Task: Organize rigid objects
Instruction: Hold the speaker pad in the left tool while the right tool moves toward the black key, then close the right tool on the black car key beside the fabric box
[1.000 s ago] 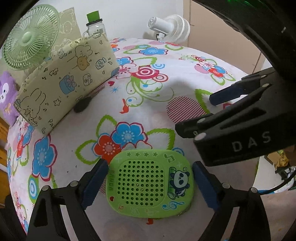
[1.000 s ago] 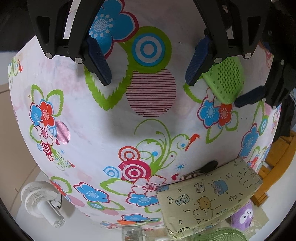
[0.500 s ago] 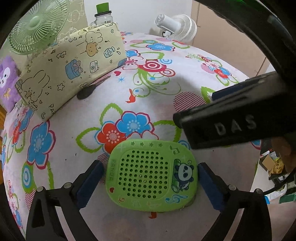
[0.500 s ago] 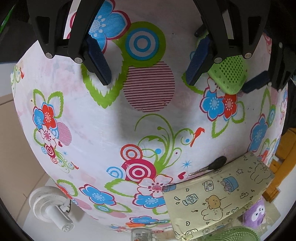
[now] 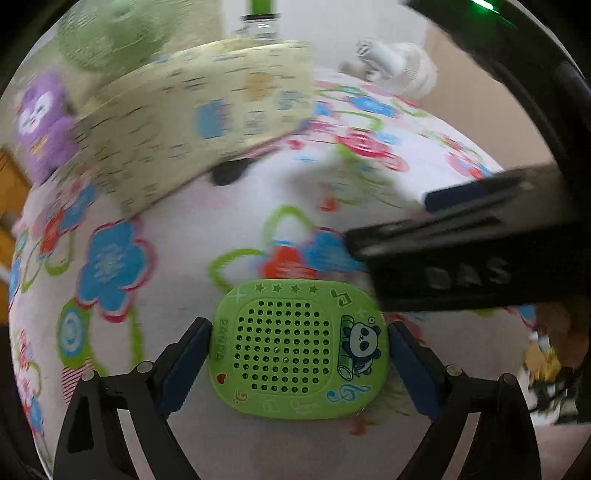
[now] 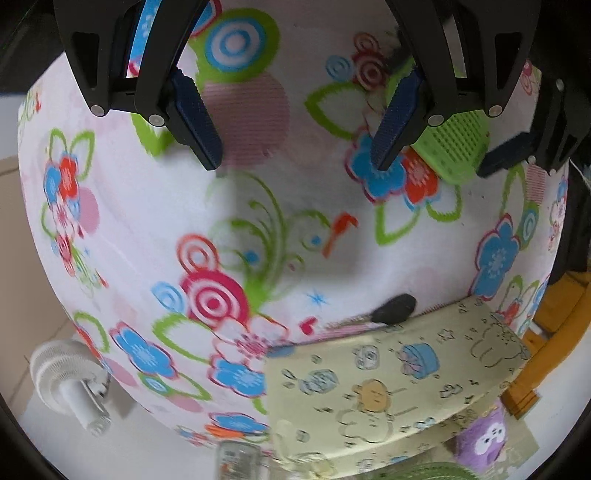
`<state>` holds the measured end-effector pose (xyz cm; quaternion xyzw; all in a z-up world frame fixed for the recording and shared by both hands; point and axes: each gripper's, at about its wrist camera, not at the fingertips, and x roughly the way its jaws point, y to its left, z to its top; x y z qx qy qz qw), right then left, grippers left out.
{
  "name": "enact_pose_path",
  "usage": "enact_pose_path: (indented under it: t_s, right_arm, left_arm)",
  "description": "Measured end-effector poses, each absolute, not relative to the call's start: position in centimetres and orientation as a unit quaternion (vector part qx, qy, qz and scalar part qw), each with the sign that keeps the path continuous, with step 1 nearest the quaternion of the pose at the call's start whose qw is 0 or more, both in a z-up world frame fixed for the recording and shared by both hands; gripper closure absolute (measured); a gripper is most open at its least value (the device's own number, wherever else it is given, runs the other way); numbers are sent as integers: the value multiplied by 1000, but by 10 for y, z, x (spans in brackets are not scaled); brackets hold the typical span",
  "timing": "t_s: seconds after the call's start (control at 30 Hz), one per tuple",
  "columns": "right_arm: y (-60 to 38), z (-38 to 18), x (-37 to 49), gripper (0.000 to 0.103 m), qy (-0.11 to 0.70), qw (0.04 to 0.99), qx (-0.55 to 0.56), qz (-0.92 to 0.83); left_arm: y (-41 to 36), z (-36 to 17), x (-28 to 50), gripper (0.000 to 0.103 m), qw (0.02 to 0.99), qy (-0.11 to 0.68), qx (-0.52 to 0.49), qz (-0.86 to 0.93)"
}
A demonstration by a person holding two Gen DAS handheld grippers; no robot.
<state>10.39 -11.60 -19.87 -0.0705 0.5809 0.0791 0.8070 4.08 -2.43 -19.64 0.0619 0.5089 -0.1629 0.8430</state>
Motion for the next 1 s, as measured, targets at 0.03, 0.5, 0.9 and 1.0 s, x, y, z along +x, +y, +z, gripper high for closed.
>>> enact_pose_path:
  t_s: [0.03, 0.5, 0.9, 1.0]
  right_arm:
    - [-113, -199, 108, 19, 579, 807, -75, 84]
    - [-76, -201, 175, 18, 569, 800, -108, 158]
    - [-40, -211, 208, 18, 555, 801, -134, 181]
    - [-36, -212, 215, 19, 550, 807, -132, 170]
  left_arm:
    - [-19, -196, 45, 8, 844, 512, 55, -152]
    - [33, -188, 89, 8, 843, 535, -43, -16]
    - [57, -199, 114, 8, 833, 547, -73, 45]
    - [62, -200, 118, 8, 832, 547, -77, 53]
